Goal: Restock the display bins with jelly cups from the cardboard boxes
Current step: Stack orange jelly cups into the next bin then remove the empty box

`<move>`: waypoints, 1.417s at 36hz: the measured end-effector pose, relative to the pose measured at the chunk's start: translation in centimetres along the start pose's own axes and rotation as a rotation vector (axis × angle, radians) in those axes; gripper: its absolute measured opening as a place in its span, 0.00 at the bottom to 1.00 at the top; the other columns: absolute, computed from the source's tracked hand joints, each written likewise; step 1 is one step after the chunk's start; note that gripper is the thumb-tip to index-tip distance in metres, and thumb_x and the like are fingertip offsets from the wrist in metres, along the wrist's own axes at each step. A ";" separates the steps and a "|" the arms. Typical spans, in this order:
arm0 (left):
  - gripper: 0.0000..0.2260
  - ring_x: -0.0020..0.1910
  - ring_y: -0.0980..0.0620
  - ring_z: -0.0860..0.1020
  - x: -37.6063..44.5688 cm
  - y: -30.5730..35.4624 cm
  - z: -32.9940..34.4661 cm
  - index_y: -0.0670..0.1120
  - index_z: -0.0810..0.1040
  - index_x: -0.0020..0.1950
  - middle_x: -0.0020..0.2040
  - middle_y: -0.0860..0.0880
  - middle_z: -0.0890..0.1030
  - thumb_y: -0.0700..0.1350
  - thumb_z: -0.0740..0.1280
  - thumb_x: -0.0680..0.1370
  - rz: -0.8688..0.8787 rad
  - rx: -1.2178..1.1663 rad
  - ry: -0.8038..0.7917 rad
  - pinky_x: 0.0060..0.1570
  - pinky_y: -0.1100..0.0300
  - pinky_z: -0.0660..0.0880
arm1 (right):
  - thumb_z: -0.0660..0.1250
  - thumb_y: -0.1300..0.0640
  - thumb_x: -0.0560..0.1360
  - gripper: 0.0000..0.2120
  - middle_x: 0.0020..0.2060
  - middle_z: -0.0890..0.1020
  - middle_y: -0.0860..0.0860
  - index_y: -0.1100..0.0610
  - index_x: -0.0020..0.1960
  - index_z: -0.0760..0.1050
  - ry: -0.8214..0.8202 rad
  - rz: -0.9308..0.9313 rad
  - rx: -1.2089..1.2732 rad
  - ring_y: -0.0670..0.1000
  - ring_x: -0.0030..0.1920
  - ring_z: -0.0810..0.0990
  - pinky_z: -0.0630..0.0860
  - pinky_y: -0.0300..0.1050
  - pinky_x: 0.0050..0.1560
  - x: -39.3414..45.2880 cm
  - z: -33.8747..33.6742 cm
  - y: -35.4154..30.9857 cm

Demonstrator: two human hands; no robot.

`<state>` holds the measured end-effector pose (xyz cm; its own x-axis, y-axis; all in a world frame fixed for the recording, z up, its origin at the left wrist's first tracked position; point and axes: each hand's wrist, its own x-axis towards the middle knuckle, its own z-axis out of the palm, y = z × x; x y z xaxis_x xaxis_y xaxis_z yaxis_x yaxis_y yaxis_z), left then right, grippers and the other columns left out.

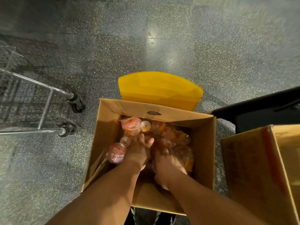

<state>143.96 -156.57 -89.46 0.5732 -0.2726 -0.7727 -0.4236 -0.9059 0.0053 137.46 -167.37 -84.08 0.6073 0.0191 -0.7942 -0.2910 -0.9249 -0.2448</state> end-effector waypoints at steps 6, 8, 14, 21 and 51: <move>0.21 0.74 0.45 0.67 -4.5 0.4 -2.5 0.52 0.61 0.78 0.78 0.46 0.63 0.47 0.57 0.85 0.036 -0.195 0.100 0.72 0.53 0.65 | 0.70 0.52 0.74 0.31 0.70 0.64 0.54 0.49 0.73 0.63 0.136 -0.027 -0.063 0.58 0.69 0.65 0.67 0.53 0.70 -3.2 -4.5 -0.5; 0.22 0.71 0.46 0.69 -6.3 0.7 -4.5 0.54 0.61 0.77 0.77 0.47 0.64 0.50 0.60 0.83 0.031 -0.226 0.171 0.69 0.54 0.67 | 0.71 0.48 0.74 0.33 0.70 0.64 0.54 0.49 0.74 0.61 0.161 -0.028 -0.059 0.58 0.69 0.65 0.65 0.53 0.71 -4.8 -6.2 -0.7; 0.25 0.65 0.43 0.72 -13.2 1.3 -12.2 0.54 0.60 0.73 0.71 0.46 0.63 0.44 0.66 0.79 0.077 -0.143 0.246 0.62 0.47 0.74 | 0.69 0.44 0.74 0.30 0.68 0.66 0.53 0.51 0.71 0.63 0.277 0.005 0.017 0.57 0.67 0.65 0.69 0.52 0.69 -11.5 -11.4 -1.8; 0.17 0.62 0.39 0.75 -22.5 2.5 -24.6 0.47 0.63 0.70 0.62 0.42 0.72 0.45 0.61 0.82 0.152 -0.041 0.475 0.54 0.45 0.74 | 0.57 0.42 0.79 0.27 0.69 0.67 0.58 0.58 0.71 0.66 0.497 0.081 0.043 0.61 0.68 0.64 0.64 0.53 0.69 -22.6 -19.7 -2.2; 0.16 0.55 0.41 0.79 -84.4 28.4 -33.8 0.50 0.71 0.64 0.56 0.46 0.76 0.42 0.68 0.77 1.151 0.475 1.049 0.51 0.48 0.78 | 0.57 0.37 0.75 0.31 0.59 0.74 0.59 0.60 0.63 0.75 1.413 1.131 0.172 0.62 0.61 0.69 0.67 0.54 0.61 -95.3 -9.1 -4.6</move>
<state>107.27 -170.30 -2.62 -0.0658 -0.9661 0.2497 -0.9944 0.0426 -0.0969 87.68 -168.40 -2.24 0.1591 -0.9051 0.3943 -0.9710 -0.2157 -0.1034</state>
